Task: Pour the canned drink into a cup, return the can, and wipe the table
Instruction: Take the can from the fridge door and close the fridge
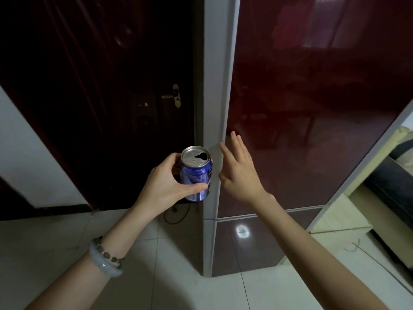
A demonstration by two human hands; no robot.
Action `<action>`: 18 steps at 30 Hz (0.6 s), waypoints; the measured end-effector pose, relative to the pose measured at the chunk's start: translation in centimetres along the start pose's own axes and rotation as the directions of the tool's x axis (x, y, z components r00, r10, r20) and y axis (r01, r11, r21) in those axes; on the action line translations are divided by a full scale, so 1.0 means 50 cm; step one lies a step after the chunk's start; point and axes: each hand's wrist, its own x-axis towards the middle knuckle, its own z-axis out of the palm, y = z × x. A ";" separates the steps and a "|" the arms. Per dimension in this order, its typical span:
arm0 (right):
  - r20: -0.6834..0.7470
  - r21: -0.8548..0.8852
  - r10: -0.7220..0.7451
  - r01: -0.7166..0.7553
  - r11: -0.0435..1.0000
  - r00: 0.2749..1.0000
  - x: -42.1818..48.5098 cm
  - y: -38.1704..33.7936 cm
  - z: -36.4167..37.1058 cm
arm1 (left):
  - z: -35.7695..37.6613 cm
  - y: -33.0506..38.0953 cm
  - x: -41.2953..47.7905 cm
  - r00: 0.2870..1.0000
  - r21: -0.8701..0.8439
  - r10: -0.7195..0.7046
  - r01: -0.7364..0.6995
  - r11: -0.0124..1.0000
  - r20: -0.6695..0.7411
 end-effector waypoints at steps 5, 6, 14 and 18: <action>0.358 0.558 0.375 -0.518 0.648 0.855 -0.060 -0.033 -0.028 | 0.018 0.003 -0.006 0.996 -0.018 0.047 -0.046 0.999 0.076; 0.467 0.650 0.394 -0.610 0.454 0.791 -0.076 -0.035 -0.030 | 0.026 0.005 -0.007 0.994 -0.029 0.059 -0.057 0.998 0.095; 0.699 0.712 0.465 -0.588 -0.385 0.543 -0.231 -0.018 -0.111 | 0.136 0.052 -0.029 0.936 -0.159 0.183 -0.140 0.977 0.301; 0.665 0.747 0.571 -0.450 -0.490 0.482 -0.323 0.002 -0.163 | 0.215 0.096 -0.047 0.856 -0.228 0.293 -0.212 0.950 0.426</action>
